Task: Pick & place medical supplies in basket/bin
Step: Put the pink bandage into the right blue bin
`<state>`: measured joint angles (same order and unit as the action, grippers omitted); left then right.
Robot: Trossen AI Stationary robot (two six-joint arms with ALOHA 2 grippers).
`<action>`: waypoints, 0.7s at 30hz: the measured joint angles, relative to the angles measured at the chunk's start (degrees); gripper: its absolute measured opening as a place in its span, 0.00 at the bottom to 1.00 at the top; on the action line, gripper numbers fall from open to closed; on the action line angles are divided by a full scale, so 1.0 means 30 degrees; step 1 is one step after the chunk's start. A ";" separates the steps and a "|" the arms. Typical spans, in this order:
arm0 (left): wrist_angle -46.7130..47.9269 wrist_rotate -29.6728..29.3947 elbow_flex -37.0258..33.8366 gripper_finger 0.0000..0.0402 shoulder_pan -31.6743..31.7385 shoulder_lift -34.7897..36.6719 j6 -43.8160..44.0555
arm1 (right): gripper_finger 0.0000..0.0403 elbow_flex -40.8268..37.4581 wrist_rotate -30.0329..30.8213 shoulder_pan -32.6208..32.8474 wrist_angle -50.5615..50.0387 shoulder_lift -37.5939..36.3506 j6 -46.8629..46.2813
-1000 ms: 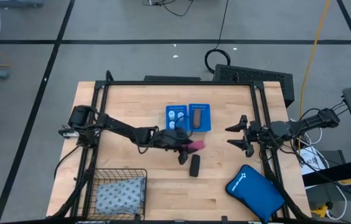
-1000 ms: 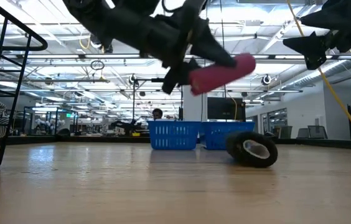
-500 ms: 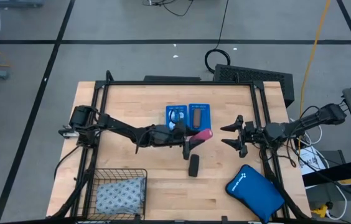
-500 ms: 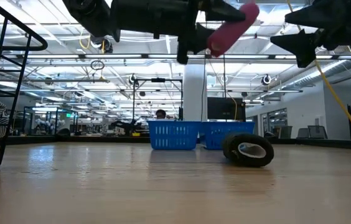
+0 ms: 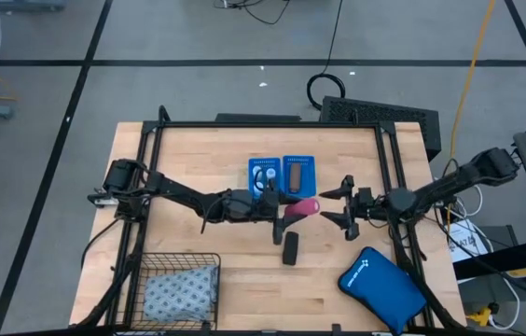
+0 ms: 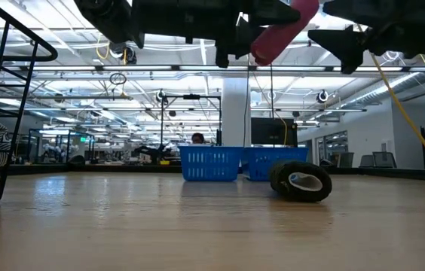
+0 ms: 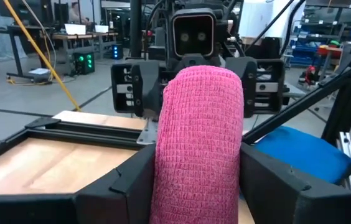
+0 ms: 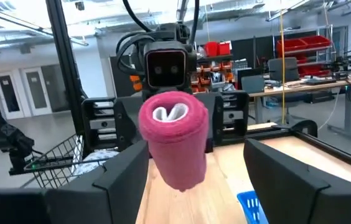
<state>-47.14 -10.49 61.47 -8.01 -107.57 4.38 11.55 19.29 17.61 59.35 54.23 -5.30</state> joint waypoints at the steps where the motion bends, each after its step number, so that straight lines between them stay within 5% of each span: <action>1: -0.0023 -0.0012 0.0000 0.53 0.0036 0.0000 -0.0013 | 0.63 0.0000 -0.0007 0.0000 0.0520 0.0440 0.0000; 11: 0.0010 -0.0005 0.0000 0.53 0.0160 0.0000 0.0075 | 0.69 0.0022 -0.0510 -0.0013 0.5925 0.4033 0.0577; 21: 0.0053 -0.0020 0.0000 0.53 0.0160 0.0000 -0.0196 | 0.78 0.1298 -0.0467 -0.0756 0.6571 0.6584 0.0510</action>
<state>-46.98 -10.55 61.47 -7.53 -107.57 3.79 15.45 17.89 15.34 79.07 73.98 -3.77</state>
